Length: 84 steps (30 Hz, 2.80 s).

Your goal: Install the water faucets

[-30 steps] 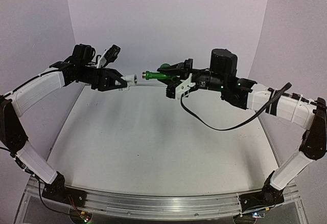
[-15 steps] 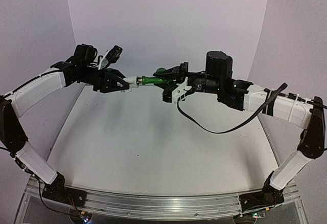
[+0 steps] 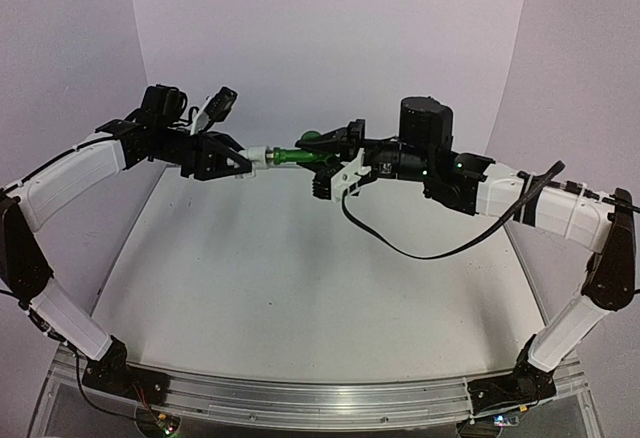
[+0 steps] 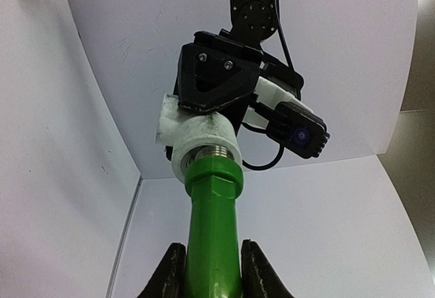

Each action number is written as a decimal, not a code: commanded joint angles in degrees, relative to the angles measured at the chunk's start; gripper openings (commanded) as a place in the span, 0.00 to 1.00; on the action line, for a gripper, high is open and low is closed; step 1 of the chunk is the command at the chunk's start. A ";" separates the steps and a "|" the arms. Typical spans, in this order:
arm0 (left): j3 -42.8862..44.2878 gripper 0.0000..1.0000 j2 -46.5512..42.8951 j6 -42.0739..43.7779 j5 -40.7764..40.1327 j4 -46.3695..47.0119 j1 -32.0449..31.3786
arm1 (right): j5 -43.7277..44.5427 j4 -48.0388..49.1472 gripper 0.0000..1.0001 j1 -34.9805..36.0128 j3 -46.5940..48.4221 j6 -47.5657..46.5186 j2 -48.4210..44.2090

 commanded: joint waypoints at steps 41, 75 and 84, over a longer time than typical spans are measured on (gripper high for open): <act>2.80 0.00 -5.76 3.08 -13.86 1.70 -5.64 | -2.53 -11.96 0.00 5.50 13.02 16.47 3.62; 4.77 0.00 -6.24 8.72 -33.61 -8.12 -7.04 | 2.99 -31.56 0.00 7.74 29.07 30.25 11.11; 5.23 0.00 -5.64 9.59 -36.98 -10.12 -7.88 | 1.49 -31.71 0.00 7.92 29.51 32.15 10.99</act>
